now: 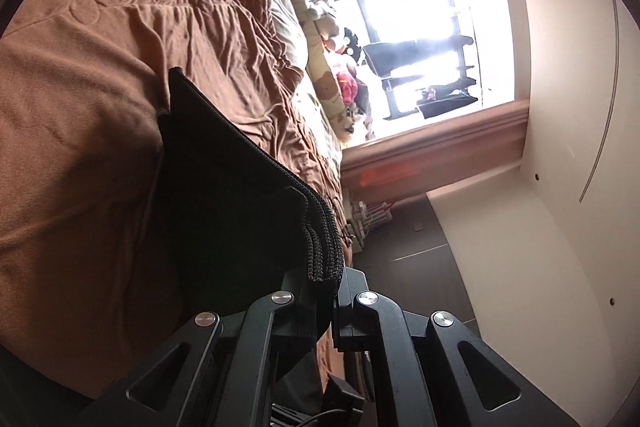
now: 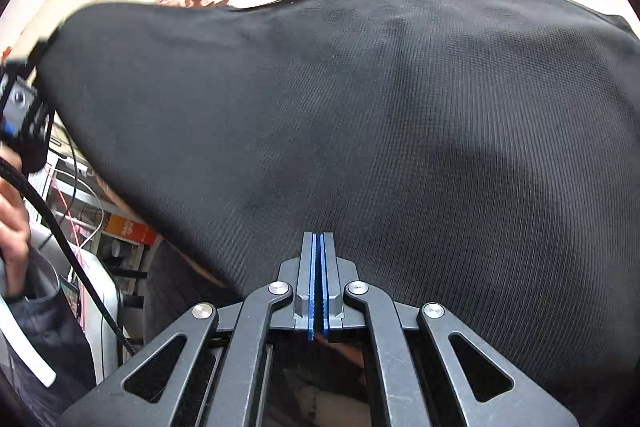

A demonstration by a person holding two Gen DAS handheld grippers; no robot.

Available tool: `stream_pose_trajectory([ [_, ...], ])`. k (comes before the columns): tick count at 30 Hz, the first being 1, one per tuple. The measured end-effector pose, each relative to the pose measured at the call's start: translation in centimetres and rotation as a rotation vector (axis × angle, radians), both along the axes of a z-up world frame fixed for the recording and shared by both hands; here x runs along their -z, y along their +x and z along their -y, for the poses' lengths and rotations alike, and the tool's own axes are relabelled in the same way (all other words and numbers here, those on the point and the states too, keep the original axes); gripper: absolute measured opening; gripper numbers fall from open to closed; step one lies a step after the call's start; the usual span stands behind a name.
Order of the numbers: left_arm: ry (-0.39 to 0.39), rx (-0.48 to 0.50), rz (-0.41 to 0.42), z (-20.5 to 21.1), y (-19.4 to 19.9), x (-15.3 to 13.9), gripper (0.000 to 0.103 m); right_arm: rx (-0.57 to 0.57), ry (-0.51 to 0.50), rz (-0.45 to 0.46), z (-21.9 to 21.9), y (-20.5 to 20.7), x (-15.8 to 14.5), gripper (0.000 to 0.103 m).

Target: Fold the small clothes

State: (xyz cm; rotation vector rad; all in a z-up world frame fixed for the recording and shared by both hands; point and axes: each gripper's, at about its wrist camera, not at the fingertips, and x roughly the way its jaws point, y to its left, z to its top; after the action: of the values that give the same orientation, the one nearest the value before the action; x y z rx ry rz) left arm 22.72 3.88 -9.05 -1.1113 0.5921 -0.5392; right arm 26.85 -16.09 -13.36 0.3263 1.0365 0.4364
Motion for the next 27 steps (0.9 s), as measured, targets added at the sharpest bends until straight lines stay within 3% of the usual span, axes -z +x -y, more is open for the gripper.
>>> stream_pose_trajectory([
  [10, 0.053, 0.111, 0.05, 5.7, 2.1, -3.1, 0.004, -0.02, 0.06, 0.015, 2.6, -0.7, -0.4, 0.0],
  [21, 0.147, 0.277, 0.077, 13.6, 3.7, -5.0, 0.004, 0.162, 0.103, 0.122, 12.2, -3.8, -3.5, 0.0],
  [23, 0.163, 0.305, 0.072, 14.9, 3.8, -4.9, 0.004, 0.186, 0.091, 0.145, 13.3, -4.5, -3.9, 0.007],
  [24, 0.165, 0.319, 0.071, 15.4, 3.9, -4.8, 0.004, 0.194, 0.09, 0.158, 13.7, -5.0, -4.1, 0.019],
  [25, 0.168, 0.331, 0.072, 16.0, 3.9, -4.7, 0.004, 0.203, 0.091, 0.173, 14.1, -5.6, -4.3, 0.039],
  [27, 0.177, 0.354, 0.072, 17.2, 4.0, -4.7, 0.004, 0.227, 0.088, 0.207, 14.3, -6.8, -4.6, 0.06],
])
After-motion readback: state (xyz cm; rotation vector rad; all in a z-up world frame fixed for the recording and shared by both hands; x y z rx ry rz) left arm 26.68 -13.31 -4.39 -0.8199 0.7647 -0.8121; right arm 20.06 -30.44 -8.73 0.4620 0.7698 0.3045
